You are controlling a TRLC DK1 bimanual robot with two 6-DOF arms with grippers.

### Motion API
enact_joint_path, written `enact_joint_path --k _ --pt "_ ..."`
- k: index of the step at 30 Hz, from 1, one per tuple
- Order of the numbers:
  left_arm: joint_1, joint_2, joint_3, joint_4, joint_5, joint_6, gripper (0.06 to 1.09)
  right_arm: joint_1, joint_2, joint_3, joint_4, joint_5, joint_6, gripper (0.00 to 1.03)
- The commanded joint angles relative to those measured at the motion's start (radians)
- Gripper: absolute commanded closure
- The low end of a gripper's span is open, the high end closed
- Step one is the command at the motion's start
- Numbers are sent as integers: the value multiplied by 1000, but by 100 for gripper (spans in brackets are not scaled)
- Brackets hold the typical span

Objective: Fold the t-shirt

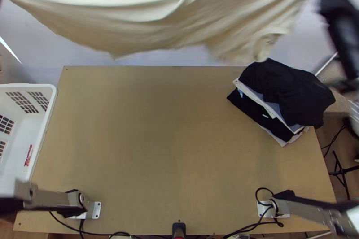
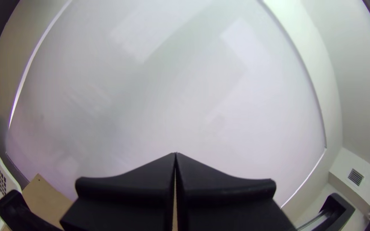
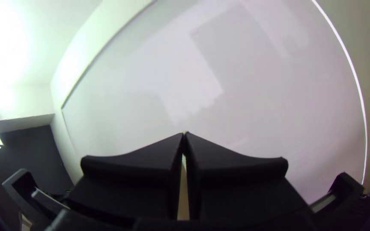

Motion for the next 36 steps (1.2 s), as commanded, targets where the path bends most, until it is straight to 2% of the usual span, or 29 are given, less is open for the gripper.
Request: enact_joint_path --k 1,8,16,19,21,24,28,29,32,36 --pt "83 -281 -54 -26 58 -65 105 9 -275 55 -144 -48 3 100" --pt "87 -472 -158 -116 96 -59 105 -22 -438 80 -349 -50 -1 100" --pt "84 -504 -221 -131 104 -57 105 13 -461 42 -394 -50 -22 100" --pt "84 -522 -304 -135 104 -36 105 13 -507 -169 -395 -48 -22 100" --pt "81 -558 -418 -135 104 21 105 9 -554 -393 -391 -48 -17 100" --pt "78 -637 -677 -122 104 104 105 26 -635 -747 -360 -50 13 100" --pt "49 -740 -1114 -105 99 280 105 85 -692 -1158 -279 -50 99 100" --pt "20 -746 -1212 -95 62 332 105 98 -685 -1233 -251 -50 105 100" --pt "-77 -708 -1447 71 -86 420 105 110 -616 -1353 -132 -48 99 100" --pt "-115 -509 -1551 287 -135 481 105 107 -415 -1345 33 -47 59 100"
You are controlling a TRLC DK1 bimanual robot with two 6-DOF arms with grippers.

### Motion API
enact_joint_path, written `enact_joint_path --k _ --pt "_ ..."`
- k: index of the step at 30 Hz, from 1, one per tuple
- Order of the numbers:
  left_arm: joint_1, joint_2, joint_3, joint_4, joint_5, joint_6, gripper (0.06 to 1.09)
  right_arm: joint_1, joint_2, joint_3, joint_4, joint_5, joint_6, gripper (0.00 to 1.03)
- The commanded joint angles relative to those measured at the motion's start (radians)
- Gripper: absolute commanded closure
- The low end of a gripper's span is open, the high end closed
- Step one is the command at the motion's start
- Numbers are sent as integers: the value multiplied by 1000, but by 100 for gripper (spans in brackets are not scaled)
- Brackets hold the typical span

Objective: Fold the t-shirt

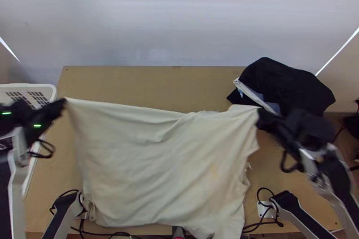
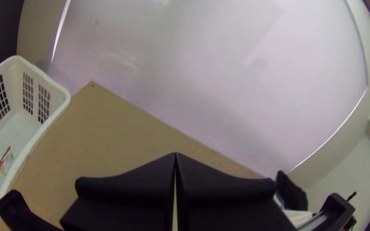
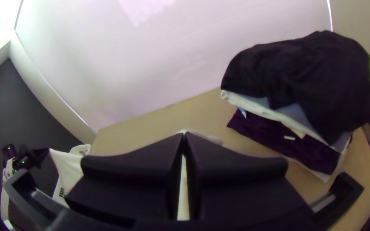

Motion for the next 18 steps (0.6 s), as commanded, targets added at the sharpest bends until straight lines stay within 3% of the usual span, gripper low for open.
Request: enact_joint_path --k 1,7,13,18 --pt "-83 197 -324 275 -108 141 105 11 220 -190 236 2 -24 100" --pt "-163 559 -172 450 -198 128 105 -35 505 15 354 1 -47 100" --pt "-203 894 92 470 -261 101 105 -87 784 242 363 2 -34 100" --pt "-197 1087 293 479 -295 75 105 -124 899 357 349 16 -23 100"
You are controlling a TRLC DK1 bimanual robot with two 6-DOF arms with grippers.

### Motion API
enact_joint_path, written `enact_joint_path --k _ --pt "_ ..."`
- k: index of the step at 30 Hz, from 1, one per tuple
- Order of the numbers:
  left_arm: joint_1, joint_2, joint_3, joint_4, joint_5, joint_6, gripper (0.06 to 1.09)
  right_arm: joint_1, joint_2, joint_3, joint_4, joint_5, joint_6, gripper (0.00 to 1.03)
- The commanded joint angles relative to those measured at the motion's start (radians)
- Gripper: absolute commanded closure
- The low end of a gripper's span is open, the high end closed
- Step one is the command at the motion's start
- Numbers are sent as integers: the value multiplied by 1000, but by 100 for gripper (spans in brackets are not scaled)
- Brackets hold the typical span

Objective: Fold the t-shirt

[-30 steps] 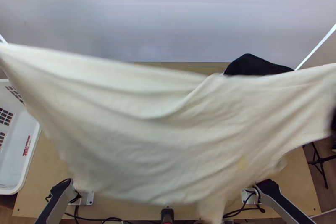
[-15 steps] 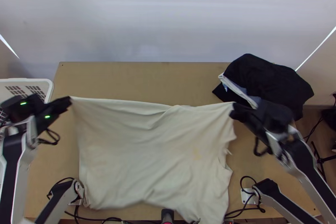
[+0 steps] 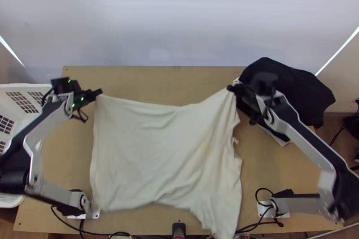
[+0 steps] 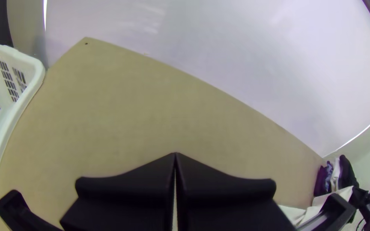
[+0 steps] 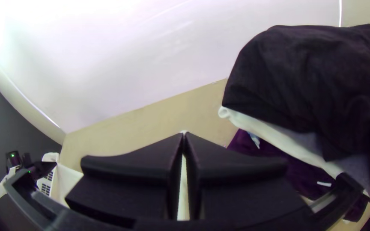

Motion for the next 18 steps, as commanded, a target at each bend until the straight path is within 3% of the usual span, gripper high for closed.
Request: enact_joint_path --k 1,10,16,17,18 --pt "-11 327 275 35 -63 -27 105 -59 226 183 7 24 14 100" --pt "23 603 647 -62 -125 -49 105 -102 427 376 -48 54 32 100" --pt "43 685 769 -82 -135 -76 105 -102 507 456 -41 61 35 100" --pt "44 691 783 -76 -146 -89 98 -100 519 471 -34 61 35 96" --pt "46 689 797 -86 -146 -95 76 -97 524 484 -34 61 35 73"
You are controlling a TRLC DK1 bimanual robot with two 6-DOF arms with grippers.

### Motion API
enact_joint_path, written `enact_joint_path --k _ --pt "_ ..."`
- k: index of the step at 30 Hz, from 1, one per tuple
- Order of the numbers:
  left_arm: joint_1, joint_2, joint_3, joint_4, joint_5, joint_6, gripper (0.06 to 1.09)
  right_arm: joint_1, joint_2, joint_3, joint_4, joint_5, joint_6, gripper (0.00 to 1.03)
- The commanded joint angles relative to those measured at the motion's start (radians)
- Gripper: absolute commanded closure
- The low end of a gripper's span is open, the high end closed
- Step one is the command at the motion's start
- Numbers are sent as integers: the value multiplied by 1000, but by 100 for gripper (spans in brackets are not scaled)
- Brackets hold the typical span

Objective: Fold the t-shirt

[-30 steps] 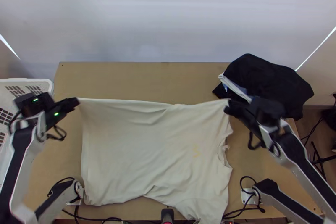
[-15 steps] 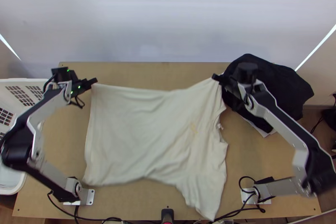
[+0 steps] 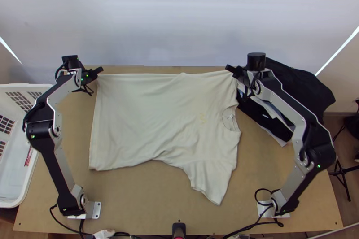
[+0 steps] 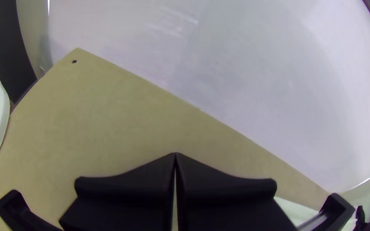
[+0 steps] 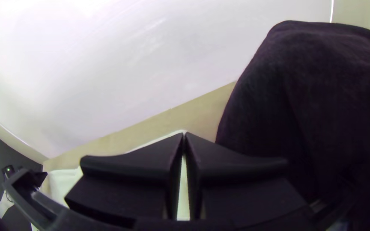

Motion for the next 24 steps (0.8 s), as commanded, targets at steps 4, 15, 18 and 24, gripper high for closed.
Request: enact_joint_path --k 4,15,18,24 --pt "14 24 145 -51 -23 -92 9 17 59 118 18 11 -36 26" --pt "14 -364 -26 -183 -3 -67 10 85 -395 10 -522 44 171 17" --pt "10 -471 -130 -204 1 -49 10 157 -553 -186 -714 34 192 17" --pt "0 -643 -375 -202 7 -92 10 280 -849 -611 -837 27 301 12"
